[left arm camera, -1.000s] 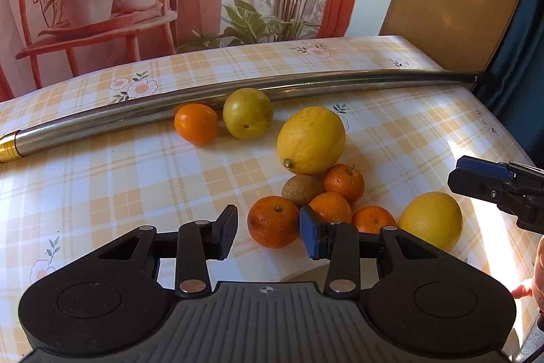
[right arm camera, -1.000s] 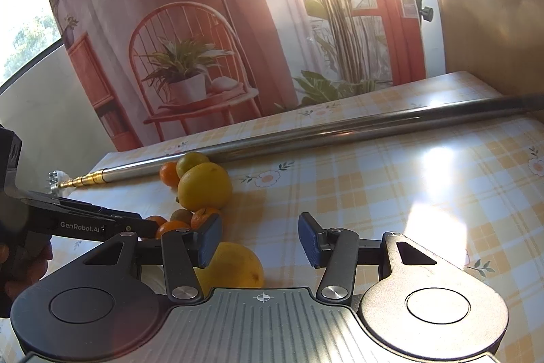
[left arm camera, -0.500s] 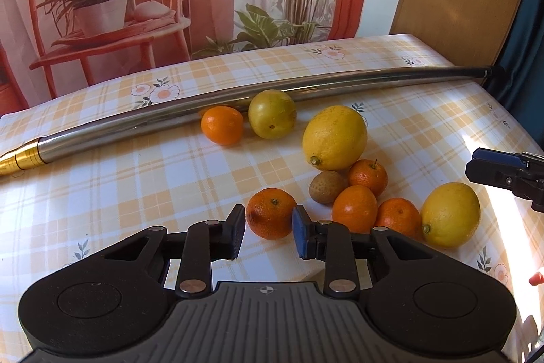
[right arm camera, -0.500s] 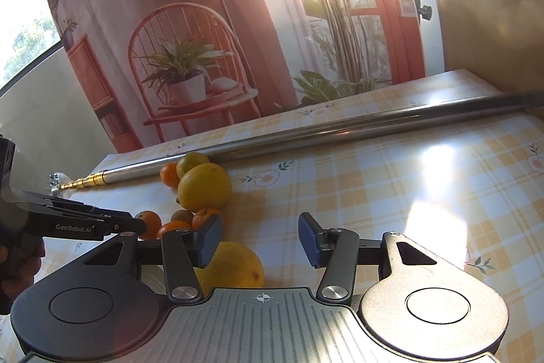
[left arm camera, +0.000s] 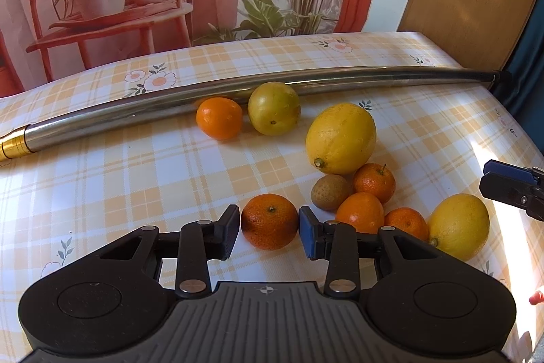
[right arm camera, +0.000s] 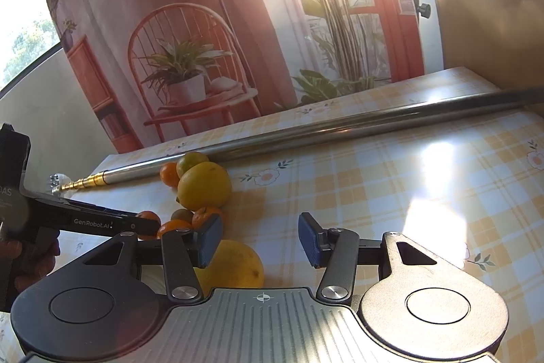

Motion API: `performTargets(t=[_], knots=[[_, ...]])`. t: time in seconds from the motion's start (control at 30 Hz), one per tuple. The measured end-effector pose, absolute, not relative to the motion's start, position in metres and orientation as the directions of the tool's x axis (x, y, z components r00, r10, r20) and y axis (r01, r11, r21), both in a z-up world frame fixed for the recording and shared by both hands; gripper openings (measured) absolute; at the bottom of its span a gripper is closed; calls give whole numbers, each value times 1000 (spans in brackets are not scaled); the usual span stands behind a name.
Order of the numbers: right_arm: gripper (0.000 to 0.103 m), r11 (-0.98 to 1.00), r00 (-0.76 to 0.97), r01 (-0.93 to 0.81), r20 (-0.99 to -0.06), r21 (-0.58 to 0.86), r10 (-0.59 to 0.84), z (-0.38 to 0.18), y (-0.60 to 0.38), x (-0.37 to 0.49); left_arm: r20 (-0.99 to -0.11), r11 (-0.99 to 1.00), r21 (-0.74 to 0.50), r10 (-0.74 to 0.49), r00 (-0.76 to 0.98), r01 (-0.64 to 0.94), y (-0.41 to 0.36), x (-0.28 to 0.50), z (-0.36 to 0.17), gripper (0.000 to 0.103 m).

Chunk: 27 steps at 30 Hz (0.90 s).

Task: Organize fruits
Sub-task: 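Close the left tool on a tangerine while the right tool moves to a large lemon, then close the right tool on the large lemon while the left tool lifts the tangerine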

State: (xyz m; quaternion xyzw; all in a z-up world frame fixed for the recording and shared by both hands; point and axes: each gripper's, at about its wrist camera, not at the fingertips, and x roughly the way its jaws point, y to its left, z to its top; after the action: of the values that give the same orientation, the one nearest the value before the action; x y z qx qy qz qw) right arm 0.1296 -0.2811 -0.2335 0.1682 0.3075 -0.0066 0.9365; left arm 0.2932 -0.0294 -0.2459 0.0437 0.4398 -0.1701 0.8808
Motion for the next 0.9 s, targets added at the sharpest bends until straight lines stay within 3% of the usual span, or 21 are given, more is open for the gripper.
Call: performTargets(t=[0.2,0.9], knots=[[47,939,808,105,-579,327,112,-235,-280,130,-769,949,-25,-218,601,313,-24,284,-237,38],[57,943,739,41,-645,331,194,-252,-255,137,-716,954,-108,-270,643,280,-4,205,-207,38]])
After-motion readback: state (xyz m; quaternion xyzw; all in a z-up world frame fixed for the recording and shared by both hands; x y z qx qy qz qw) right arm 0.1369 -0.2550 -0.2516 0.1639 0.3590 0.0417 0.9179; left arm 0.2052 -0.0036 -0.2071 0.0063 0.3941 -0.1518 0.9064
